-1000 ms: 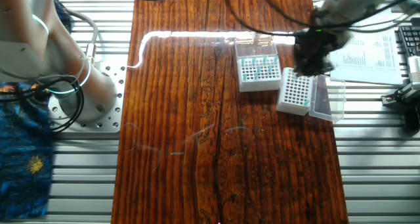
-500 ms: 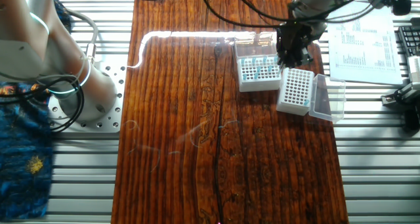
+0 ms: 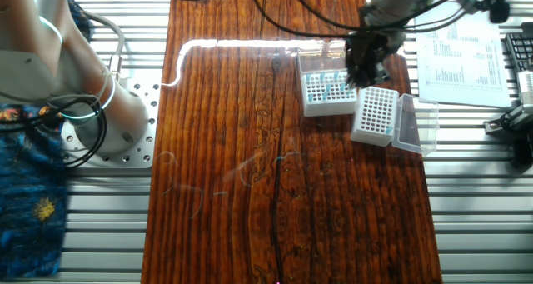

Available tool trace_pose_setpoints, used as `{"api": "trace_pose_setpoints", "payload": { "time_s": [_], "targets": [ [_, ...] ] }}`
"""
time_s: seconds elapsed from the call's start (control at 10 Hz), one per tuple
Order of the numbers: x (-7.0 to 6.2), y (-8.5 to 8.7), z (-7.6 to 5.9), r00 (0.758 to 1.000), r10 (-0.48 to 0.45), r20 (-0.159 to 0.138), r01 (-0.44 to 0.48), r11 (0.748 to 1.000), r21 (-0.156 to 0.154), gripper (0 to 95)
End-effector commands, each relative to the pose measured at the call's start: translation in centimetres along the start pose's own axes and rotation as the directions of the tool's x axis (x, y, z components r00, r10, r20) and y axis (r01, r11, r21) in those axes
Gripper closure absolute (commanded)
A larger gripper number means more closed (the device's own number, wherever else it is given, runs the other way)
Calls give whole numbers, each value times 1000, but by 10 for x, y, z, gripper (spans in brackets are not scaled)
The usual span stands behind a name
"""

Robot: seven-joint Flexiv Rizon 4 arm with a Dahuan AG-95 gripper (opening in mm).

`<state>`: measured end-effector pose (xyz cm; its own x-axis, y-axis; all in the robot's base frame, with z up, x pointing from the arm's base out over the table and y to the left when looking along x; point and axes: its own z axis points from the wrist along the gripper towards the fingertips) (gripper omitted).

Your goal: Transfer all medium pipette tips from one holder to another

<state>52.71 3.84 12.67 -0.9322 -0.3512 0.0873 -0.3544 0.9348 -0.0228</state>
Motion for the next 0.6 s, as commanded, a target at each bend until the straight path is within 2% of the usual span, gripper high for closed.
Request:
{"api": "trace_pose_setpoints", "payload": {
  "time_s": [0.1, 0.6],
  "targets": [
    [2, 2, 0, 1000, 1, -1, -1, 1000, 0, 950],
    [3, 7, 1, 1000, 1, -5, -1, 1000, 3, 950]
  ]
}}
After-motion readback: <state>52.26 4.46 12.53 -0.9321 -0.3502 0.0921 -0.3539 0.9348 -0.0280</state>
